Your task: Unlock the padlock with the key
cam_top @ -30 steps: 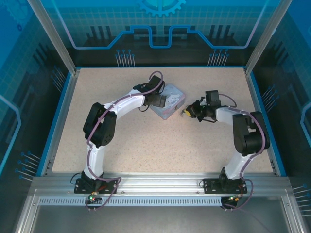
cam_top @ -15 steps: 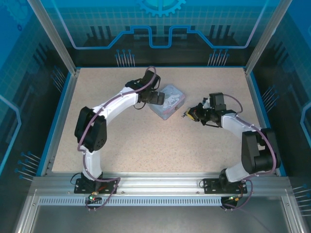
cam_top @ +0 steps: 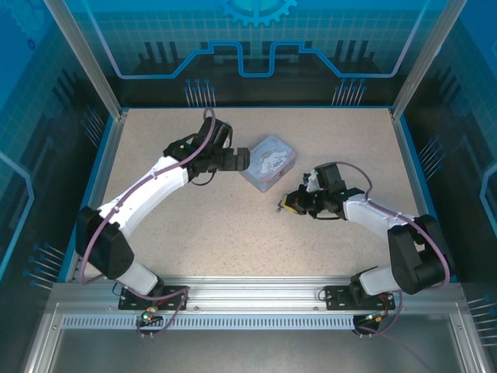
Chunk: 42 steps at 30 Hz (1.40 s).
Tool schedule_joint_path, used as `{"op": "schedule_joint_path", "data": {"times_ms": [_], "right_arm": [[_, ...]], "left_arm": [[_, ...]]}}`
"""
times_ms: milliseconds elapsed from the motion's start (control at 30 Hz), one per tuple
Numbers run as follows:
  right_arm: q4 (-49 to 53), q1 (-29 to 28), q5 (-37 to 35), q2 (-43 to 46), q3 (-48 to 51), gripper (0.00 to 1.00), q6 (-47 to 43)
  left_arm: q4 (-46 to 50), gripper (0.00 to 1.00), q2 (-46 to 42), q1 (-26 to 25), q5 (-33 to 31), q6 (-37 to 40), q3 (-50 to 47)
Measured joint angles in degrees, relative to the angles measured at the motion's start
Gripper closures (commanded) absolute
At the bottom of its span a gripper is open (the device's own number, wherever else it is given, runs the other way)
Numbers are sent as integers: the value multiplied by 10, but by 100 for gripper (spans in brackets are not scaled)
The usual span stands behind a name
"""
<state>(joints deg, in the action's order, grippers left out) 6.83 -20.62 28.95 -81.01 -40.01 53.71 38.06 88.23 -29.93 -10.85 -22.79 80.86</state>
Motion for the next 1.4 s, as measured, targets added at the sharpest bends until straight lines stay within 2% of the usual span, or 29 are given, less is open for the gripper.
{"op": "schedule_joint_path", "data": {"times_ms": [233, 567, 767, 933, 967, 1100, 1267, 1400], "right_arm": [[-43, -52, 0, -45, 14, 100, 5], [-49, -34, -4, -78, 32, 98, -9], [-41, -1, -6, -80, 53, 71, -24], [-29, 10, -5, -75, 58, 43, -32], [-26, 17, 0, -63, 62, 37, -36], [13, 54, -13, 7, 75, 1, -52], [95, 90, -30, 120, 79, 0, -69], [192, 110, -64, 194, 29, 0, -105]], "left_arm": [[2, 1, -76, 0, 3, -31, -71], [-6, 1, -101, 0, 9, -57, -98], [-7, 1, -116, 0, 9, -58, -109], [-8, 1, -125, 0, 9, -58, -111], [-8, 1, -128, 0, 9, -58, -114], [-8, 1, -138, 1, 9, -58, -117], [-12, 1, -153, 4, 3, -58, -125], [-31, 1, -177, 5, -24, -52, -155]]}}
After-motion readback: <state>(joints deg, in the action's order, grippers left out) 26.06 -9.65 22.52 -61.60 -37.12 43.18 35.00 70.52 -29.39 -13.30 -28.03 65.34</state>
